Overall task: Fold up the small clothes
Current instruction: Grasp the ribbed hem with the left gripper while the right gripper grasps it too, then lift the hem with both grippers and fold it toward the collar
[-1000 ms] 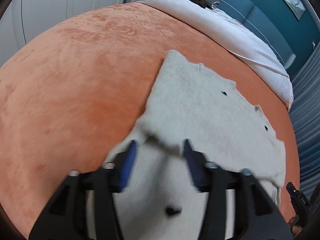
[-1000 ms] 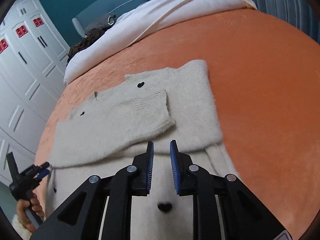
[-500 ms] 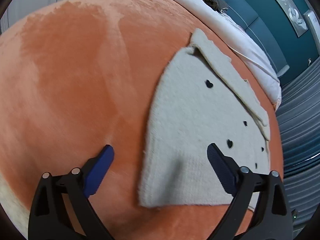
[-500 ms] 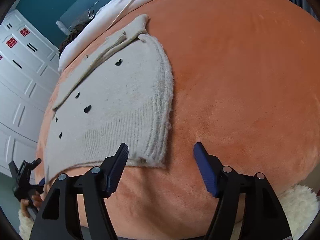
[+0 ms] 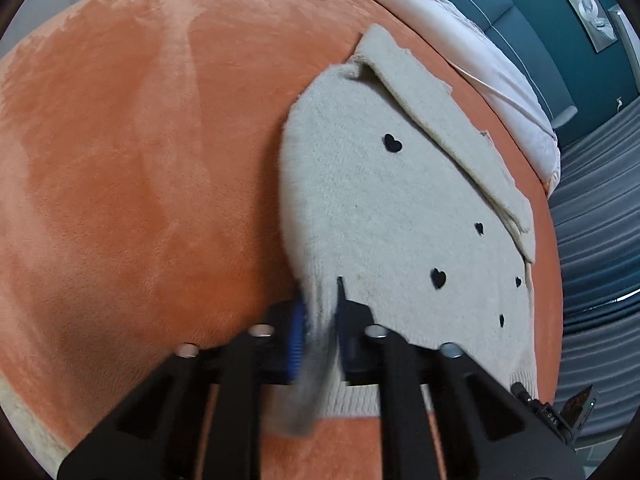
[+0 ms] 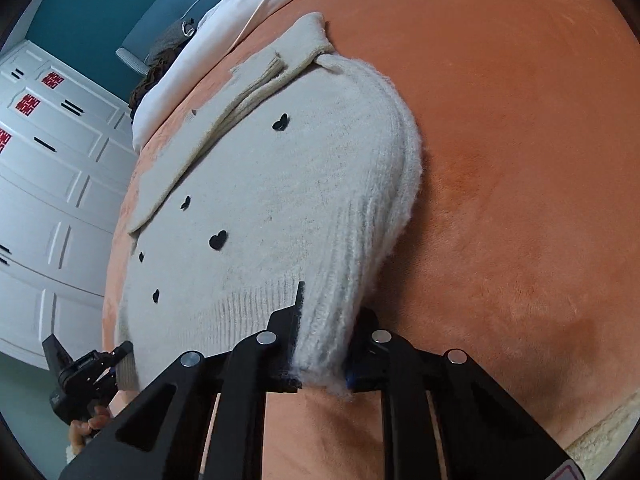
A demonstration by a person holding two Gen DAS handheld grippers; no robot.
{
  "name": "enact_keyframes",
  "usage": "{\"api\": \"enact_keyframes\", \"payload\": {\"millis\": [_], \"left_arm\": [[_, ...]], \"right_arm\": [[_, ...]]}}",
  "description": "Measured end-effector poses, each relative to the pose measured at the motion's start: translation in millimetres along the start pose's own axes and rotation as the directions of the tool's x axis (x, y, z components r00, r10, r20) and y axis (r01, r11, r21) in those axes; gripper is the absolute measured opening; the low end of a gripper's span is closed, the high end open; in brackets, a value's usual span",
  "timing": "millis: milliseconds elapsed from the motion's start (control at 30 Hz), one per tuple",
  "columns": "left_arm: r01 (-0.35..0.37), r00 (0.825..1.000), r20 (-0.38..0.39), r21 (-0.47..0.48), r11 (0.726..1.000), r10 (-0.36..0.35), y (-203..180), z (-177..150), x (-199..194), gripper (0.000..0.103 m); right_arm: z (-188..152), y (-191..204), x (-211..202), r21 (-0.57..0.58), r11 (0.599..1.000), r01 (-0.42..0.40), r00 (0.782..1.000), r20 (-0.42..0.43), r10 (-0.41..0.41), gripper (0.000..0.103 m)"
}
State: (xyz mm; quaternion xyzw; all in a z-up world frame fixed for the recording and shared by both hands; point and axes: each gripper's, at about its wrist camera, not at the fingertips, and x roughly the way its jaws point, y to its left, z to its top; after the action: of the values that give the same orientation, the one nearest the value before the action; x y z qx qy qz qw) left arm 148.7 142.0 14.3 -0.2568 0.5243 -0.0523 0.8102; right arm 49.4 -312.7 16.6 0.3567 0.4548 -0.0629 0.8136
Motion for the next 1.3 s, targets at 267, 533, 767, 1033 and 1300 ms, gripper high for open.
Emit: {"api": "enact_keyframes", "payload": {"millis": [267, 533, 767, 1033, 1300], "left_arm": [[0.054, 0.998, 0.020, 0.065, 0.996, -0.056, 1.2, -16.1, -58.6, 0.007], [0.010, 0.992, -0.122, 0.257, 0.966, 0.022, 21.7, -94.4, -118.8, 0.007], [0.035, 0.973, -0.230, 0.289, 0.957, 0.034, 51.7, -166.7, -197.4, 0.007], [0.095, 0.995, 0.007, 0.353, 0.931, -0.104, -14.1, -78.7, -202.8, 0.007], [-0.052, 0.991, 0.135, 0.232, 0.971, 0.021, -32.2, 5.9, -79.2, 0.021]], "right_arm": [[-13.0, 12.6, -63.7, -0.161, 0.987, -0.011, 0.997, 0.076, 0.024, 0.009], [-77.3, -3.6, -119.7, -0.385, 0.922, 0.045, 0.987, -0.127, -0.101, 0.009], [-168.3, -16.2, -191.1, -0.449, 0.890, -0.083, 0.918, -0.381, -0.106, 0.009], [-79.8, 28.2, -216.6, -0.462, 0.874, -0.150, 0.988, -0.095, 0.119, 0.009], [5.3, 32.3, -94.5, -0.208, 0.978, 0.026, 0.979, 0.201, 0.017, 0.030]]}}
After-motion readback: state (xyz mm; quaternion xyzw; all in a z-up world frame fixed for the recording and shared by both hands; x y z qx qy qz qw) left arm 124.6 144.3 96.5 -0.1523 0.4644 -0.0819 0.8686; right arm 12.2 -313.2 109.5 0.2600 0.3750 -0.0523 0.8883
